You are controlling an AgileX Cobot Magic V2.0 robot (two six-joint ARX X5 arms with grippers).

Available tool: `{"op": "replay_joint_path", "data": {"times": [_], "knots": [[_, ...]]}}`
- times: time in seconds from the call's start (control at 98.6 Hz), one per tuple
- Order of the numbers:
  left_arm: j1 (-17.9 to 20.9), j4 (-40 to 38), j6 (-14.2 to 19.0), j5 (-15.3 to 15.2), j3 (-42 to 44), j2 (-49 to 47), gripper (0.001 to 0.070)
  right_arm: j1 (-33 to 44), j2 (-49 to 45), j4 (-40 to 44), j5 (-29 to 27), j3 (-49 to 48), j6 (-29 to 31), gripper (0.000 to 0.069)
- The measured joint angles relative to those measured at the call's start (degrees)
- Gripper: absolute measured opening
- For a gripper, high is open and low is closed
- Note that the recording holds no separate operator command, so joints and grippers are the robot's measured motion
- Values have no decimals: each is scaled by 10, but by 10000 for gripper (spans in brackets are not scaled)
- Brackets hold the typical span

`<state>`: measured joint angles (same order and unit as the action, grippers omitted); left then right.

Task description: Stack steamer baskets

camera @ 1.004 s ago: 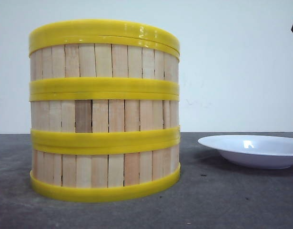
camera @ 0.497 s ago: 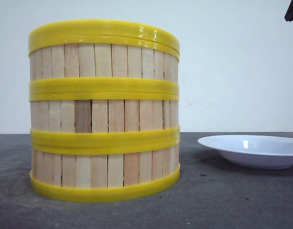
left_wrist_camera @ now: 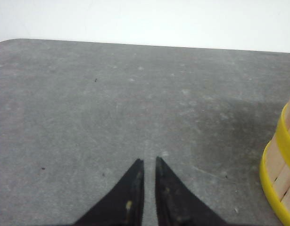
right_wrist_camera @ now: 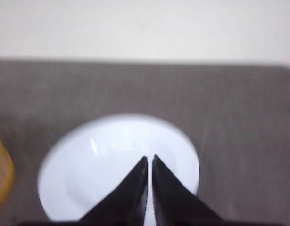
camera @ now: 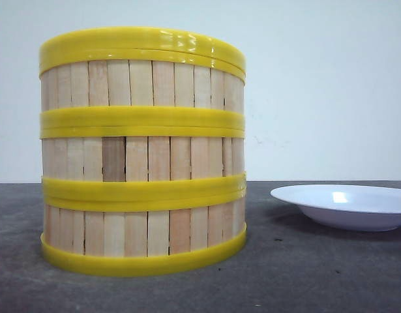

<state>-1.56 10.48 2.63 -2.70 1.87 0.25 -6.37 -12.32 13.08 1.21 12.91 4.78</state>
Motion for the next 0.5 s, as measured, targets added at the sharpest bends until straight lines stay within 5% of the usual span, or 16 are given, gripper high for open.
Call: {"op": "replay_joint_path", "data": {"times": [0.213, 0.497], "knots": [[0, 0, 0, 0, 0, 0, 15, 0, 117, -2, 0, -96, 0, 10], [0, 0, 0, 0, 0, 0, 15, 1, 121, -27, 3, -118, 0, 10]]}}
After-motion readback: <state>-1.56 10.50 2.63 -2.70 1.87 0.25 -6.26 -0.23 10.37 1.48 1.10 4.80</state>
